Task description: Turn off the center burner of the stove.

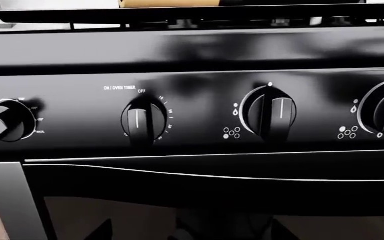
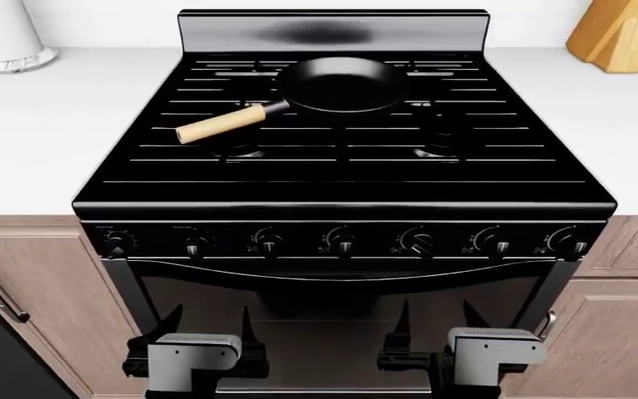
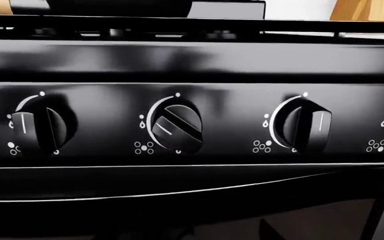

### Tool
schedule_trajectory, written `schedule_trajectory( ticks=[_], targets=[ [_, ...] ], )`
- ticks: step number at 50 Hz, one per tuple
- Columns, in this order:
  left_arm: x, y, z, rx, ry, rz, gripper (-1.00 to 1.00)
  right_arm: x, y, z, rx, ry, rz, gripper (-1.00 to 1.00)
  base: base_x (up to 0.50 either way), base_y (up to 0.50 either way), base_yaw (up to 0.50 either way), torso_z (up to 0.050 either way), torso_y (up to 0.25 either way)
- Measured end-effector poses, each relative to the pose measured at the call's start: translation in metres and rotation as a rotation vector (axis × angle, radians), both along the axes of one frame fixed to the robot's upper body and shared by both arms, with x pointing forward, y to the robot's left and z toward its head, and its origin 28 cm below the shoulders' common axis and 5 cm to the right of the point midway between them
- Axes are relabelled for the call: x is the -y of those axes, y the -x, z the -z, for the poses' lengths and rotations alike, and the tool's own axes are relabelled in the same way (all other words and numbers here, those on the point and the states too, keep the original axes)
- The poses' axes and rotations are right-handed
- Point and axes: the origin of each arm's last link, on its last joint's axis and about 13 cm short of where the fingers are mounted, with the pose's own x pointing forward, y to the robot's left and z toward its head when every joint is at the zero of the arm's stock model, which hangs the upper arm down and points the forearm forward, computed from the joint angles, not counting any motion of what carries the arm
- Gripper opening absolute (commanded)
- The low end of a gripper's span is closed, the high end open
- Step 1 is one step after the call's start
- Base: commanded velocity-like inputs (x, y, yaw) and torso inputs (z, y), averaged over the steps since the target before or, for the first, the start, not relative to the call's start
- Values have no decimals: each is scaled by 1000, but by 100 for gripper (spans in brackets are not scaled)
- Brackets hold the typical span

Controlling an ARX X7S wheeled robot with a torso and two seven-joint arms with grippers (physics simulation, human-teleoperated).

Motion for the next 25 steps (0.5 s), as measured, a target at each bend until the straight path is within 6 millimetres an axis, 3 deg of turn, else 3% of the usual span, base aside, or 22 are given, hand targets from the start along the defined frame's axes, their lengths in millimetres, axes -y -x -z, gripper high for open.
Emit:
schedule_trajectory(
  ticks=[8,25],
  targets=[
    [0,0,-1,2,1,-3,100,-2,-2,-10,3,29,8,100,0,0,0,0,0],
    [-1,2,-6,17,18,-7,100,-4,-23,-52,-30,258,-88,100,0,0,0,0,0]
  ],
)
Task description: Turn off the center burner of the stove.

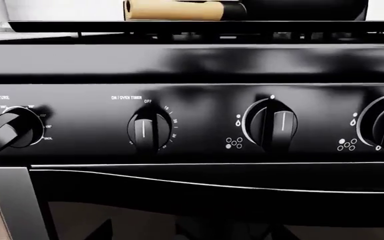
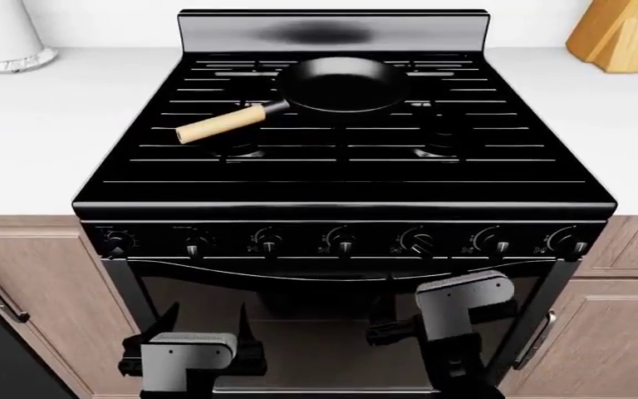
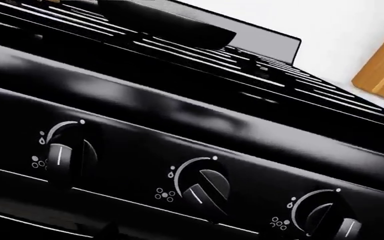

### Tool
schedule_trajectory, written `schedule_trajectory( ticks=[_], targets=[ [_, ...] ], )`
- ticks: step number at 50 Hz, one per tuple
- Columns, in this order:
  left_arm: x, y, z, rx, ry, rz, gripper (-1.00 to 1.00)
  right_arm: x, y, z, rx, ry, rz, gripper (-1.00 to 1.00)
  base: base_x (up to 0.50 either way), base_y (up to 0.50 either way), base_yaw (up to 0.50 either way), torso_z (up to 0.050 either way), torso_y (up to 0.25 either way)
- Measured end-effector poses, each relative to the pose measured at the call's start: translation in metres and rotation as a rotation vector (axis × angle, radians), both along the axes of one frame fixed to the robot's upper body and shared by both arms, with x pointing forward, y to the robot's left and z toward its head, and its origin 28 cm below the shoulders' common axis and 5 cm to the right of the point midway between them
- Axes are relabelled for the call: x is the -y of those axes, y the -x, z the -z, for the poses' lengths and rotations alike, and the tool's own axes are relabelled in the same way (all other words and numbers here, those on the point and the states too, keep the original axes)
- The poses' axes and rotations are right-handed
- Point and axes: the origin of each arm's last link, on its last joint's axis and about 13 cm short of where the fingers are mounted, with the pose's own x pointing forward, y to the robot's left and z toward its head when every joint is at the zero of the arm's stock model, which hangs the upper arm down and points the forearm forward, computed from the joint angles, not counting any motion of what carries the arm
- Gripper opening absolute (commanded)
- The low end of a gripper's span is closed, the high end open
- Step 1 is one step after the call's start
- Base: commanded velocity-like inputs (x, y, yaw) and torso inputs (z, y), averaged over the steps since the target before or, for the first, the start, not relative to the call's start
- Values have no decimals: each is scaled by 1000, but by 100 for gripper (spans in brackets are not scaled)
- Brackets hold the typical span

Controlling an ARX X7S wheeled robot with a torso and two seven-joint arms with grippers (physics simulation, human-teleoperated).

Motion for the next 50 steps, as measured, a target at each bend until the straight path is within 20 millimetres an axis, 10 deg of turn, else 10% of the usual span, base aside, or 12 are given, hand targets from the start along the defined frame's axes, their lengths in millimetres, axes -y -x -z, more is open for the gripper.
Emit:
schedule_trajectory(
  ticks=[50],
  targets=[
    [0,1,-2,10,0,-1,100,11,-17,-26,-68,396,-47,100,0,0,0,0,0]
  ],
)
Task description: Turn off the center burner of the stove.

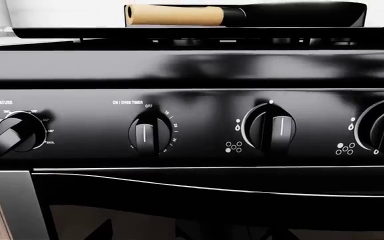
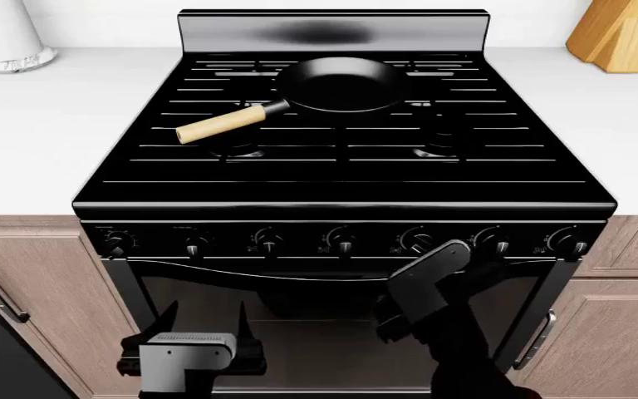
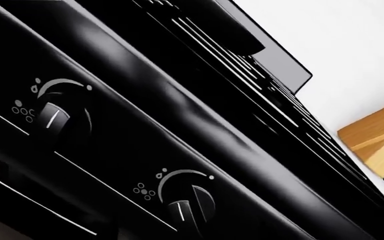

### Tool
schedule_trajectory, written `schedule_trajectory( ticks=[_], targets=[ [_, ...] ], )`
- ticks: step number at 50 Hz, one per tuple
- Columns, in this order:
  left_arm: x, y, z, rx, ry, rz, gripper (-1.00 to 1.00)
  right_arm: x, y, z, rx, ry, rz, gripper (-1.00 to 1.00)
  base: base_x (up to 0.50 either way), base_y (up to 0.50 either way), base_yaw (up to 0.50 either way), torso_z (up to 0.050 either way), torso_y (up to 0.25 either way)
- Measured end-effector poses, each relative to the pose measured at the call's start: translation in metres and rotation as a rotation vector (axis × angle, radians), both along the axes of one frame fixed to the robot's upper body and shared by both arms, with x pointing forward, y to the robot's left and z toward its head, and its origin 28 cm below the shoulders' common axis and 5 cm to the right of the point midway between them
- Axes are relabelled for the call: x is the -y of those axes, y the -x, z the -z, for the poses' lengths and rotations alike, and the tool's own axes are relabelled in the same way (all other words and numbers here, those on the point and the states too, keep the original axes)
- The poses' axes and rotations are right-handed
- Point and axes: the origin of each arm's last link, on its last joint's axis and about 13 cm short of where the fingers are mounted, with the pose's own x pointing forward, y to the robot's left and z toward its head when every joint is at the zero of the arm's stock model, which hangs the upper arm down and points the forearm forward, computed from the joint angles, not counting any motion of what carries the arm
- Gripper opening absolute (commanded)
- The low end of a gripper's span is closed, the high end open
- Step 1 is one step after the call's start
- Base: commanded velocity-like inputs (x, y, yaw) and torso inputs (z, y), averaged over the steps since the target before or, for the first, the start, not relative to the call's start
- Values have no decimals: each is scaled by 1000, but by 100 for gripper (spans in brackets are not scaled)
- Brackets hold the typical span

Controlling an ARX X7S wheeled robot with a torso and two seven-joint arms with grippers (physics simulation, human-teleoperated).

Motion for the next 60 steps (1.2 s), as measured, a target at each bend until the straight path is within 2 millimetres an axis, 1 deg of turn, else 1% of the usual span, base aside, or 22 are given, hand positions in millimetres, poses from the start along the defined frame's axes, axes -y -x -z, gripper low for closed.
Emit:
schedule_trajectory(
  ticks=[19,47,60],
  targets=[
    [0,0,0,1,-4,0,100,3,-9,-1,-18,70,9,100,0,0,0,0,0],
    [0,0,1,-1,-6,-1,100,2,-22,1,-44,104,1,100,0,0,0,0,0],
    [0,0,1,-1,-6,-2,100,3,-26,5,-69,122,9,100,0,0,0,0,0]
  ],
)
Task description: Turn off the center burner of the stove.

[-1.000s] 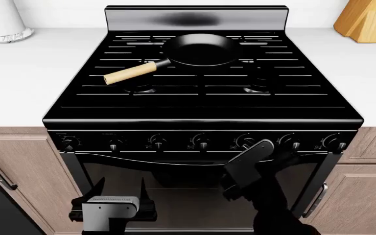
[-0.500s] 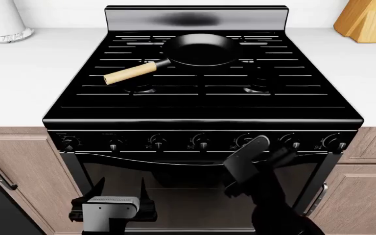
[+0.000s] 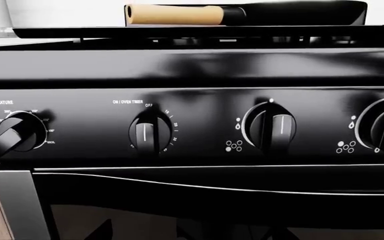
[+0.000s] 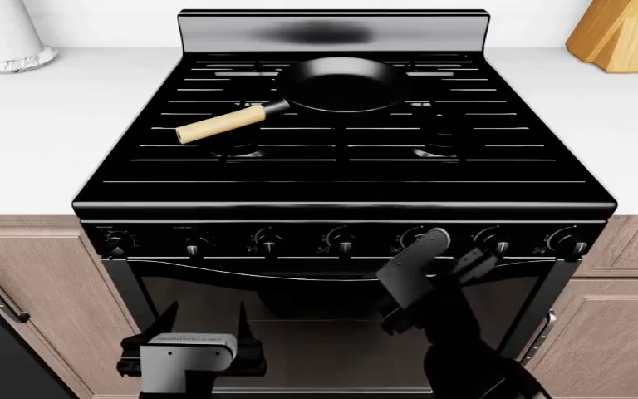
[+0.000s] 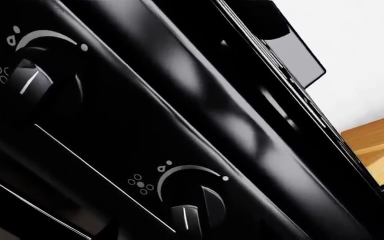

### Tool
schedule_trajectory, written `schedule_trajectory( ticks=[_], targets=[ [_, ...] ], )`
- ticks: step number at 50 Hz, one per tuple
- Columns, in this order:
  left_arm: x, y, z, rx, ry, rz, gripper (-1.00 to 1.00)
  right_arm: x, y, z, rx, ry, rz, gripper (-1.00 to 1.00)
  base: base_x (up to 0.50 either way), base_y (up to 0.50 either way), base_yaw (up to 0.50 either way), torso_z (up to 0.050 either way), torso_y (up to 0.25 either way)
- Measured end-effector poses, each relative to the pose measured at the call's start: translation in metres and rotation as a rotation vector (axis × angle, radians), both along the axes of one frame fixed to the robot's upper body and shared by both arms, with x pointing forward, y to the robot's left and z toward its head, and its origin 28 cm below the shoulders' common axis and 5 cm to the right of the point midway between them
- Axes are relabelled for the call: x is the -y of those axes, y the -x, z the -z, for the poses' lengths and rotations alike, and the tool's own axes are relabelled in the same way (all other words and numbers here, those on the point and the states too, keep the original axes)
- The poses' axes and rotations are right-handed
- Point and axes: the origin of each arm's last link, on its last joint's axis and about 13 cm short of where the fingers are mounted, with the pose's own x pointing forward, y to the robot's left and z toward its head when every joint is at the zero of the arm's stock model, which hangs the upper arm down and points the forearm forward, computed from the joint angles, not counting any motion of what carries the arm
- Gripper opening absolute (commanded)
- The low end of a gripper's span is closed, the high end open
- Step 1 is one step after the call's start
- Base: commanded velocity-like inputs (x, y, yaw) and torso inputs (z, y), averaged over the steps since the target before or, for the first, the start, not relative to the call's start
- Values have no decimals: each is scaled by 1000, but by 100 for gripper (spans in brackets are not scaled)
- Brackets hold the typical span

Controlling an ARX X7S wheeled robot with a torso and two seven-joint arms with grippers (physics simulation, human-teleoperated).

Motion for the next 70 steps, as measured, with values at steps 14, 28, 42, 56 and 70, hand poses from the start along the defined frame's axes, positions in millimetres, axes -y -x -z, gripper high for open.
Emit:
schedule_trajectory(
  ticks=[14,28,42,56,70],
  targets=[
    [0,-1,1,-2,-2,-1,100,1,-6,1,-12,10,6,100,0,0,0,0,0],
    [0,-1,1,-4,-4,-1,100,2,-10,0,-22,10,6,-100,0,0,0,0,0],
    [0,0,1,-2,-3,0,100,2,-10,-1,-18,14,12,-100,0,0,0,0,0],
    [0,0,0,0,-3,-1,100,1,-10,1,-10,33,14,-100,0,0,0,0,0],
    [0,0,0,2,-6,-1,100,2,-10,7,16,-6,16,-100,0,0,0,0,0]
  ],
)
